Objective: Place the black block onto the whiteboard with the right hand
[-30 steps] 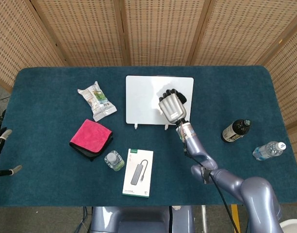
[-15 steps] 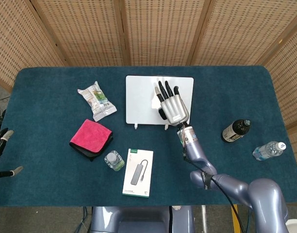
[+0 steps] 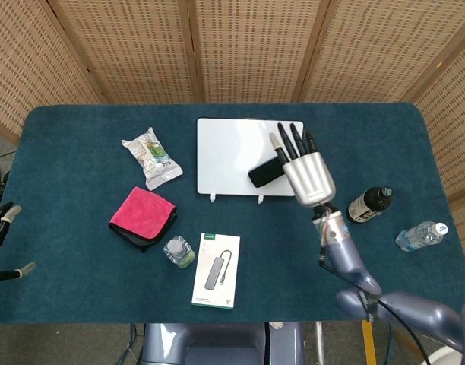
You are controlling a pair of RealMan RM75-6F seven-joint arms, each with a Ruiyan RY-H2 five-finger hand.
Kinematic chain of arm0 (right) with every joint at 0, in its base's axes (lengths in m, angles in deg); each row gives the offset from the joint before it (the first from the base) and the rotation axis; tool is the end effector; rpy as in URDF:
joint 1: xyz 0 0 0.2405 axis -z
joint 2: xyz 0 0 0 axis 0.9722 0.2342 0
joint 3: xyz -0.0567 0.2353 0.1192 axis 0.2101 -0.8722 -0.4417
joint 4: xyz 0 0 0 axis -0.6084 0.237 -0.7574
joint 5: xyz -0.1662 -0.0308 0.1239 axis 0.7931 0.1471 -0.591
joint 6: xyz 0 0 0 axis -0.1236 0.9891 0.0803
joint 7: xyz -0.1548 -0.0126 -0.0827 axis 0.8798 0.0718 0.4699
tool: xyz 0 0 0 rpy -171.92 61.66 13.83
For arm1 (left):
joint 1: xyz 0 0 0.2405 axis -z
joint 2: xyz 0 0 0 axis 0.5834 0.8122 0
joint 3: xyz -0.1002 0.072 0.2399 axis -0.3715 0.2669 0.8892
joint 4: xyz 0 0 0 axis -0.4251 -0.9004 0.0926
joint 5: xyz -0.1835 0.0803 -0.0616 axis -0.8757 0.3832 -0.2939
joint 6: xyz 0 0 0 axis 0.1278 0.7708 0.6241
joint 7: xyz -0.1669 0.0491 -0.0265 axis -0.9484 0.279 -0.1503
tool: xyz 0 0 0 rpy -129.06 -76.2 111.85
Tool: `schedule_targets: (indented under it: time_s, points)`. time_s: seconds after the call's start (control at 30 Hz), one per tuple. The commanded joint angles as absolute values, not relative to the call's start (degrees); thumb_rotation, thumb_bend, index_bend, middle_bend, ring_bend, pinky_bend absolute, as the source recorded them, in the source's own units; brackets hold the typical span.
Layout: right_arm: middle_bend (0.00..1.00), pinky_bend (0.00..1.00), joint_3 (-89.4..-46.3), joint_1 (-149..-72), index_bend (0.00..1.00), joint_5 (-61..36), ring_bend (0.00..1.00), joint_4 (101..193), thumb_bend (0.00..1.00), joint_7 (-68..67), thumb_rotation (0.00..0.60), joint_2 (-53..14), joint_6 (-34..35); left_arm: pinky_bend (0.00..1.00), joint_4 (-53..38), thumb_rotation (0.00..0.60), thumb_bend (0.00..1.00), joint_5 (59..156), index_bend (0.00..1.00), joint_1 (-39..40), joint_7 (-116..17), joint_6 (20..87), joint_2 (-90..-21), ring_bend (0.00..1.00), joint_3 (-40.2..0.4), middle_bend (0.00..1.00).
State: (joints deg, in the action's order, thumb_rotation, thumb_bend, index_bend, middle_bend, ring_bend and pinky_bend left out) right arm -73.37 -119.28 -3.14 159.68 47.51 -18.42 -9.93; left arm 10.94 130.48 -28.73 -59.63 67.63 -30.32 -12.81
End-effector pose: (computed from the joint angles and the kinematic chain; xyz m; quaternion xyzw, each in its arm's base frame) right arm -0.1098 -0.4079 0.0873 0.6861 -0.0759 0.3798 0.6158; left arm -0.3429 0.2196 0.1881 -0.6003 -0.4361 -0.3624 0.5641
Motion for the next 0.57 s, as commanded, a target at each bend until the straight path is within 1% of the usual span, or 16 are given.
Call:
schedule_targets:
  time_s: [0.03,0.2,0.3,0.43,0.57]
  points:
    - [0.0,0.17,-69.79,-108.47,0.0,-0.81,0.0,170.43,0.0,35.52,0.6,-6.6,-17.3,0.0,10.74,0.6,0.0,131.62,0.0,-29.32,-59.97,68.93,-30.36,0.0,-12.45,0.0]
    - [0.0,0.16,-66.32,-100.57,0.0,-0.38,0.0,172.54,0.0,25.52,0.6,-2.21,-21.66,0.0,10.46,0.6,0.0,133.04,0.0,-30.04,-60.15,70.82,-30.57,0.0,-12.11,0.0]
    - [0.0,0.15,-62.84,-93.9,0.0,0.8,0.0,173.16,0.0,17.02,0.6,-0.73,-25.97,0.0,10.21,0.6,0.0,134.24,0.0,-30.56,-59.71,72.76,-31.06,0.0,-12.12,0.0]
    - [0.0,0.13,-59.53,-88.05,0.0,3.77,0.0,172.59,0.0,5.93,0.6,0.03,-29.13,0.0,9.89,0.6,0.0,135.7,0.0,-31.06,-59.52,74.48,-31.47,0.0,-11.87,0.0]
    - [0.0,0.12,-57.02,-85.2,0.0,8.48,0.0,168.26,0.0,1.23,0.6,-1.55,-30.91,0.0,9.73,0.6,0.0,137.17,0.0,-31.2,-59.96,74.95,-31.47,0.0,-11.22,0.0]
